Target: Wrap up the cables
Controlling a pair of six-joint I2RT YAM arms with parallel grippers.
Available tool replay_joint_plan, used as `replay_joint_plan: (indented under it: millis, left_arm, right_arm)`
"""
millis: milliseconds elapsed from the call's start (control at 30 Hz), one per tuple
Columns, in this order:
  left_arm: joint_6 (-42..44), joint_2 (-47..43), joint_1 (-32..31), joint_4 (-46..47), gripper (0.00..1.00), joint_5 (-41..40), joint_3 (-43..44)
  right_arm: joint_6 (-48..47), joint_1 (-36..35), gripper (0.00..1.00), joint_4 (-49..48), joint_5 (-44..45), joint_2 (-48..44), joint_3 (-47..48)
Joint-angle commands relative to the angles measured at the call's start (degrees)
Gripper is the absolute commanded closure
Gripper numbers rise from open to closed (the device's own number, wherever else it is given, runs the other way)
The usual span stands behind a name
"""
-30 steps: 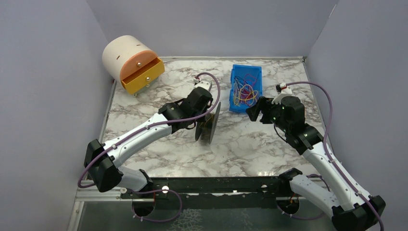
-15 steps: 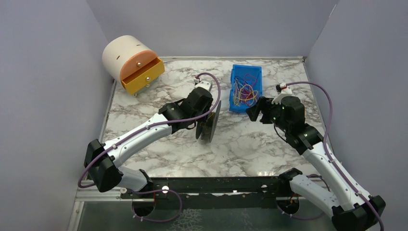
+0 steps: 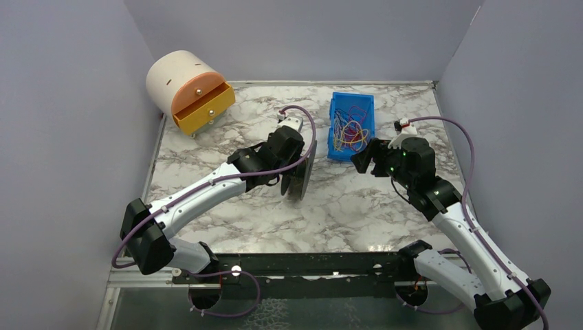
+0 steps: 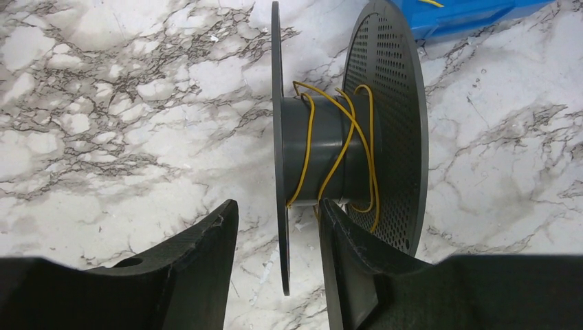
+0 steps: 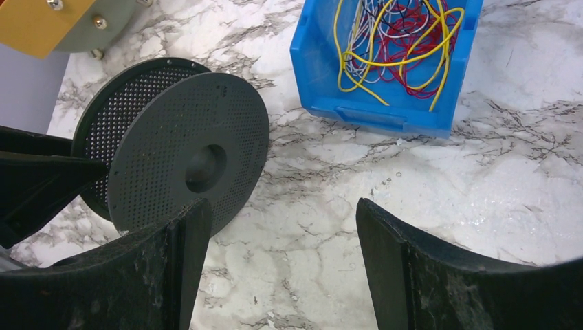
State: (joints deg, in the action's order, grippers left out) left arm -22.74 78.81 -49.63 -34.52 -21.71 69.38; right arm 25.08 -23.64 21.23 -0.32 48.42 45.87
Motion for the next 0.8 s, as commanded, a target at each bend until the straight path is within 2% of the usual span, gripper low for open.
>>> replay_joint_plan:
  millis: [0, 233, 500, 767]
  left_arm:
    - [1.48, 0.38, -0.24, 2.68, 0.51, -1.93, -0.06]
    - [2.28, 1.87, -0.23, 3.57, 0.6, -1.59, 0.28]
    - [2.83, 2.51, -0.22, 3.73, 0.77, -1.66, 0.68]
    - [3.05, 2.44, -0.21, 3.74, 0.84, -1.73, 0.66]
  right_arm:
    - [0.6, -0.27, 0.19, 0.8, -1.53, 0.03, -0.37]
    - [0.6, -0.27, 0.19, 1.13, -1.39, -0.35, -0.66]
    - [0.76, -0.27, 0.19, 0.72, -1.7, -0.17, -1.06]
    - [1.11, -0.25, 0.19, 0.46, -2.07, -0.24, -1.51]
